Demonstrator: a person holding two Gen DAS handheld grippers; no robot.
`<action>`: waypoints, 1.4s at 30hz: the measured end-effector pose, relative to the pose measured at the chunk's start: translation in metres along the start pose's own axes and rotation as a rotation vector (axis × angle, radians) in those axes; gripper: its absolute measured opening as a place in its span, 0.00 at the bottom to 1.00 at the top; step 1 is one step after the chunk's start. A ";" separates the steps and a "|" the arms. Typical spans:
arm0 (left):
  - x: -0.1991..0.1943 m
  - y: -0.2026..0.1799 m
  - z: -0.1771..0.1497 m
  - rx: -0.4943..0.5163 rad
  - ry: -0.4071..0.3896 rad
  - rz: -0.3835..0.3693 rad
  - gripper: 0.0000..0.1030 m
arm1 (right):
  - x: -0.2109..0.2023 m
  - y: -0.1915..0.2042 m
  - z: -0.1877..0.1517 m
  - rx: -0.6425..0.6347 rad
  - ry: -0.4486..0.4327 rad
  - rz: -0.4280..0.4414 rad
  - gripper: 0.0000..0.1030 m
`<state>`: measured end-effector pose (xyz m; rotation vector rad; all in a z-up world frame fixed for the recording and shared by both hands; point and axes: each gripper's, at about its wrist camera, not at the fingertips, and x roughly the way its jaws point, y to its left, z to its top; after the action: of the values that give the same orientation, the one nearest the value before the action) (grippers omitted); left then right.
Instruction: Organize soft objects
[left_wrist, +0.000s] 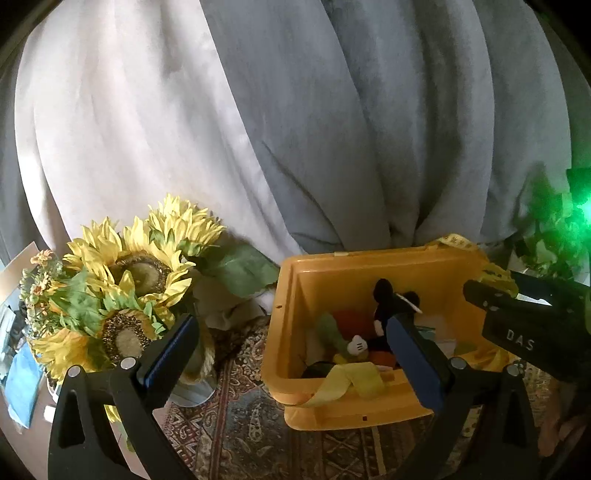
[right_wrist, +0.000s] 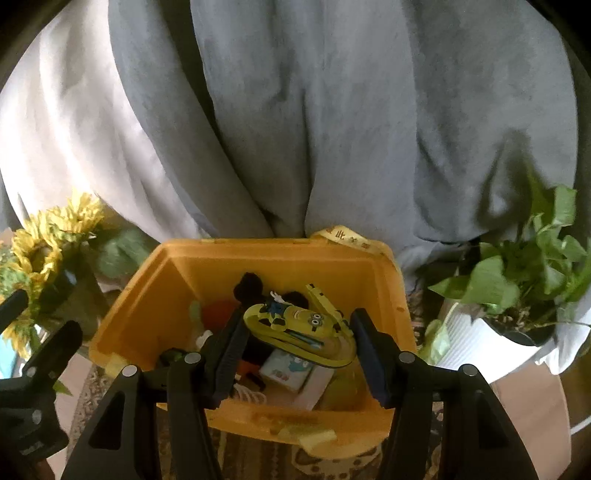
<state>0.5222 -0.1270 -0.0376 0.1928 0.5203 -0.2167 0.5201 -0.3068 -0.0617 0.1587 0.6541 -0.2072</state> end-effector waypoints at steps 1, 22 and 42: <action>0.002 0.000 0.000 0.001 0.004 0.006 1.00 | 0.006 -0.001 0.000 0.000 0.011 0.000 0.58; -0.063 0.020 -0.008 -0.069 -0.032 -0.048 1.00 | -0.060 0.012 -0.018 0.004 0.016 -0.037 0.70; -0.238 0.033 -0.065 -0.022 -0.136 -0.076 1.00 | -0.255 0.031 -0.106 0.032 -0.148 -0.095 0.74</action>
<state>0.2984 -0.0427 0.0330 0.1361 0.3949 -0.2963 0.2682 -0.2185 0.0153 0.1417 0.5115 -0.3179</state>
